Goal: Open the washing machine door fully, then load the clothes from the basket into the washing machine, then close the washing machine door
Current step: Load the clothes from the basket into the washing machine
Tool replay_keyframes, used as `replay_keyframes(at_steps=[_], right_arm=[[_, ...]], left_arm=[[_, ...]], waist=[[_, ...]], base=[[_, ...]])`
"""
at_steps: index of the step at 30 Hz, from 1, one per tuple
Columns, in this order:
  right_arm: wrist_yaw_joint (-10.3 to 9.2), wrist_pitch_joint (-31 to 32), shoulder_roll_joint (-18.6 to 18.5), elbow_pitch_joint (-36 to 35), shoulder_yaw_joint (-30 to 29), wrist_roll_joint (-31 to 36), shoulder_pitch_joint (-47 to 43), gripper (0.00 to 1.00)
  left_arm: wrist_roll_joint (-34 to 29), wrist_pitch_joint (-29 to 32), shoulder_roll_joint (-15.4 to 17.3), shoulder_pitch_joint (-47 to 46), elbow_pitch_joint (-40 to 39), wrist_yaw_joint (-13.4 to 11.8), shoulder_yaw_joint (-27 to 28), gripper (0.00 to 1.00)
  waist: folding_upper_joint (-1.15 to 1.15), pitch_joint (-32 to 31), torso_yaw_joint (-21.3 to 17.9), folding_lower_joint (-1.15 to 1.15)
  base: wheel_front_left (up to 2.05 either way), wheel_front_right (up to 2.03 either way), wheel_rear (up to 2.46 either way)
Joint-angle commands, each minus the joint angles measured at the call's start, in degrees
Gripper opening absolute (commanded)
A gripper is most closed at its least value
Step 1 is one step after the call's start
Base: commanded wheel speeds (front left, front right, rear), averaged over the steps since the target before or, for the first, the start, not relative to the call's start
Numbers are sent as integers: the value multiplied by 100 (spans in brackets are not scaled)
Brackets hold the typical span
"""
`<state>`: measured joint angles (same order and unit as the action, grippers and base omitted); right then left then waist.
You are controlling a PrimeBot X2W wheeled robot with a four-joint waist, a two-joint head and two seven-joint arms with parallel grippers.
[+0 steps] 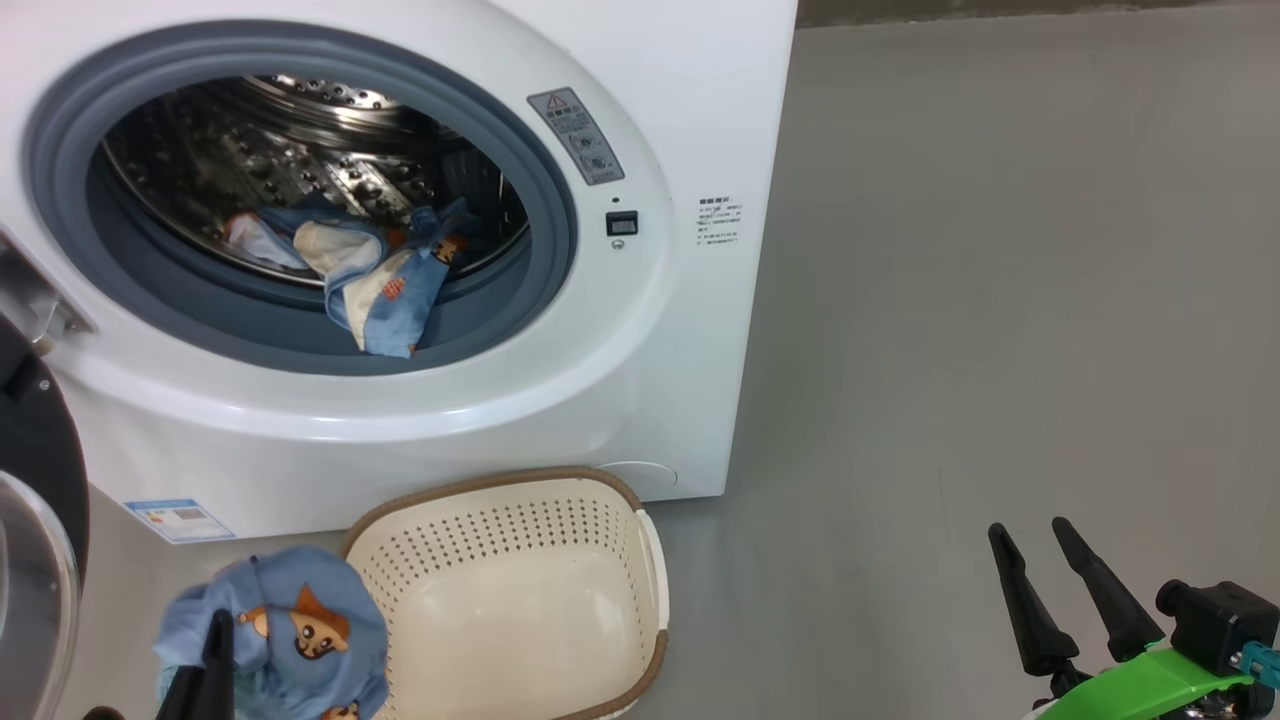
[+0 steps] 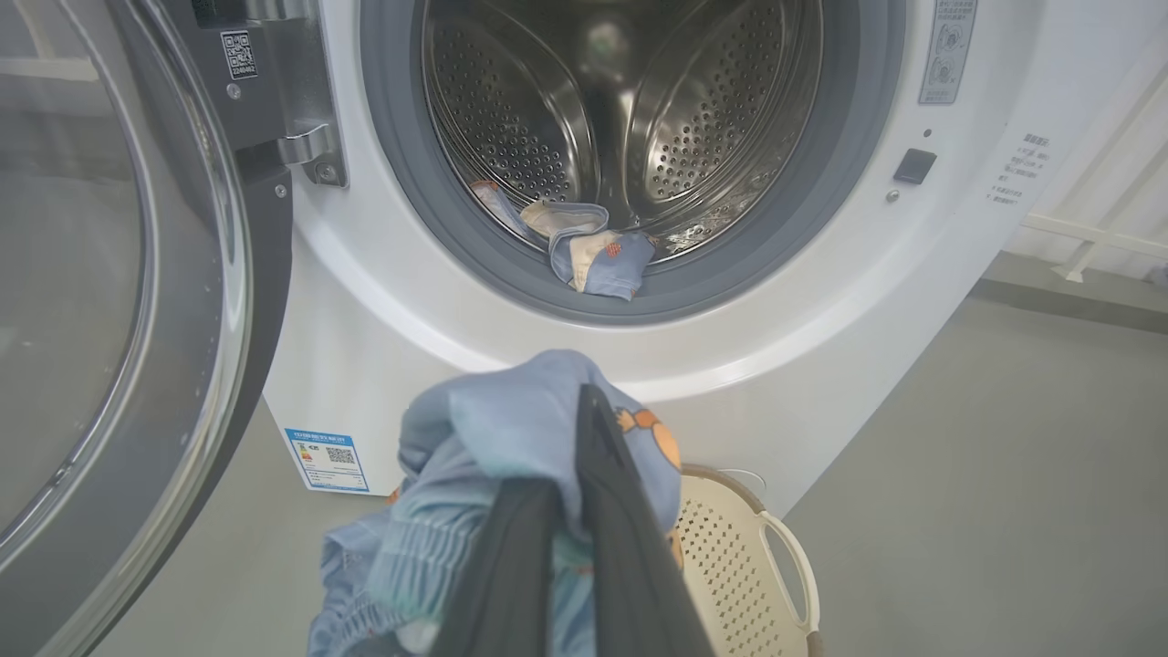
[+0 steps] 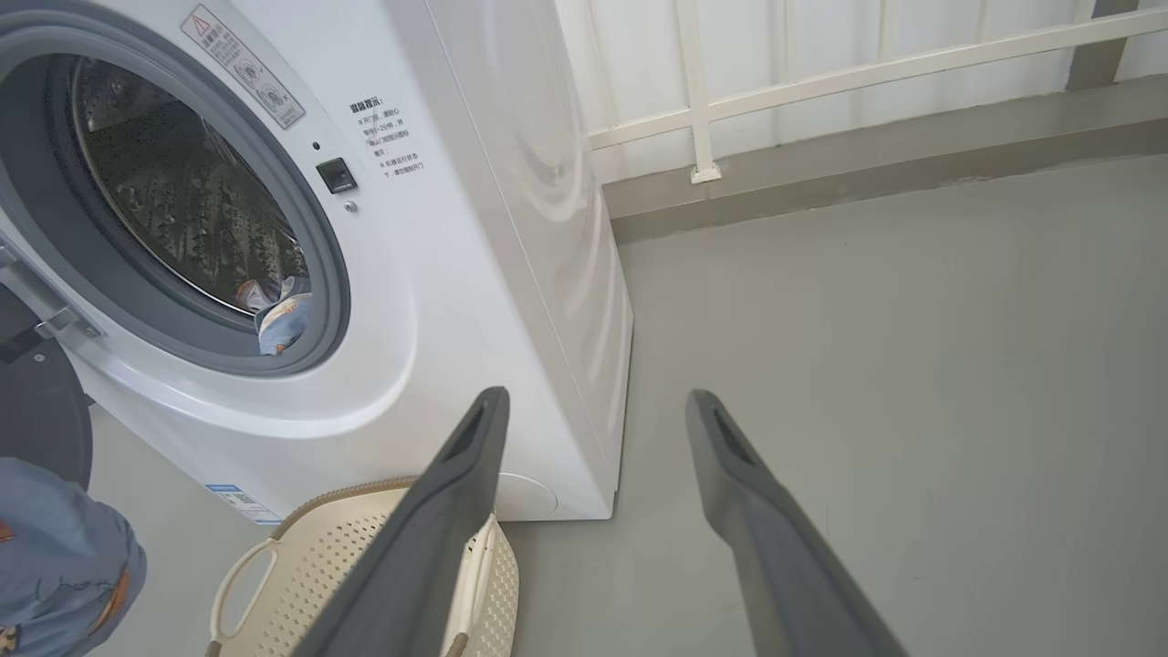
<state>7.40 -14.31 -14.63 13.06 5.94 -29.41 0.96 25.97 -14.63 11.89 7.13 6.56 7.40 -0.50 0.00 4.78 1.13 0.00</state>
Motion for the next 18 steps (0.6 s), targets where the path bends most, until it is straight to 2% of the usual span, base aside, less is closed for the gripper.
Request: replay_keyframes(at_steps=[1,11,18], right_arm=[[9,-69,-70,-140,87,26,10,100],[9,-69,-17,-172,74,59,117,100],[9,-69,52,-232,68,107,318,100]], left_arm=[[-56,-37,91,-150,-180,9,245,0],[45,-37,29,-362,-263,9,360,0],[173,-37,89,-985,-125,9,314,0]], waist=[[0,38,-19,0],[0,267,-90,0],[0,715,-127,0]], base=[[0,0,0],[0,0,0],[0,0,0]])
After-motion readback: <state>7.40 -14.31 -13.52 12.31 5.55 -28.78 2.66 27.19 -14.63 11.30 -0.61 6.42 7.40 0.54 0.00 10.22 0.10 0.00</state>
